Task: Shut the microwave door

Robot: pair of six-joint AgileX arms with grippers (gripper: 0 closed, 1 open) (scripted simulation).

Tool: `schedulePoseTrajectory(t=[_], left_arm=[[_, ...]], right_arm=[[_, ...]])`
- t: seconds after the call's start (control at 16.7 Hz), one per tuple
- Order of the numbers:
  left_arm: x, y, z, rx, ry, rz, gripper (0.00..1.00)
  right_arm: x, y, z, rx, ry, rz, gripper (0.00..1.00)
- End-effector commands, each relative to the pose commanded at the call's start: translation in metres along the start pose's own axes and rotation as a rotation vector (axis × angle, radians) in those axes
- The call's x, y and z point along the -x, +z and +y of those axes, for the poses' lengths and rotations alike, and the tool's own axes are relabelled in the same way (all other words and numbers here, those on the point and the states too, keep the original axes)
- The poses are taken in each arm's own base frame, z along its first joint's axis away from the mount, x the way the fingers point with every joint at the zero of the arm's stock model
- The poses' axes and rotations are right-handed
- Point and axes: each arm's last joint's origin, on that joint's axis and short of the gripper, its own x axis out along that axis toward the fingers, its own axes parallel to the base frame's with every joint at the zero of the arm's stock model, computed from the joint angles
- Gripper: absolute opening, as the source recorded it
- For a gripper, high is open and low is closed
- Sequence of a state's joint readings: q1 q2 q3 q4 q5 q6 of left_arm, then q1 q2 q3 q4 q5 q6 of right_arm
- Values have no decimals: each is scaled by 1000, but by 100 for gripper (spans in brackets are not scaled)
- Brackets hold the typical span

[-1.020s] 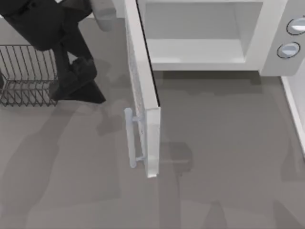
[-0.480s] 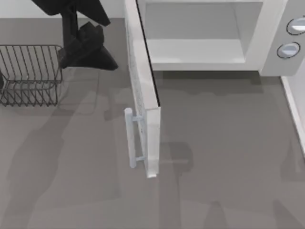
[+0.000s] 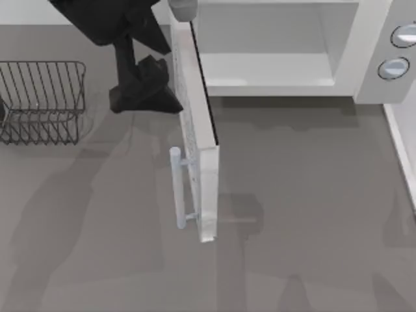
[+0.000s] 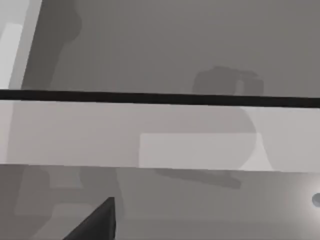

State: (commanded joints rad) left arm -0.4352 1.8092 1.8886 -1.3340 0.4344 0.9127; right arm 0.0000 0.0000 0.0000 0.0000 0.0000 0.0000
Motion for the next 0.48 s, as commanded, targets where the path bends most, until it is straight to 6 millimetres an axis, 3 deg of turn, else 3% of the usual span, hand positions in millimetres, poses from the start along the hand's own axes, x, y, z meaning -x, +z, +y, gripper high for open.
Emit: schedulePoseTrajectory(t=[0.24, 0.48], left_arm=[[-37, -1, -1, -1, 1, -1, 100], [-43, -1, -2, 0, -1, 0, 100]], right_arm=[[0, 0, 0, 0, 0, 0, 100], [0, 0, 0, 0, 0, 0, 100]])
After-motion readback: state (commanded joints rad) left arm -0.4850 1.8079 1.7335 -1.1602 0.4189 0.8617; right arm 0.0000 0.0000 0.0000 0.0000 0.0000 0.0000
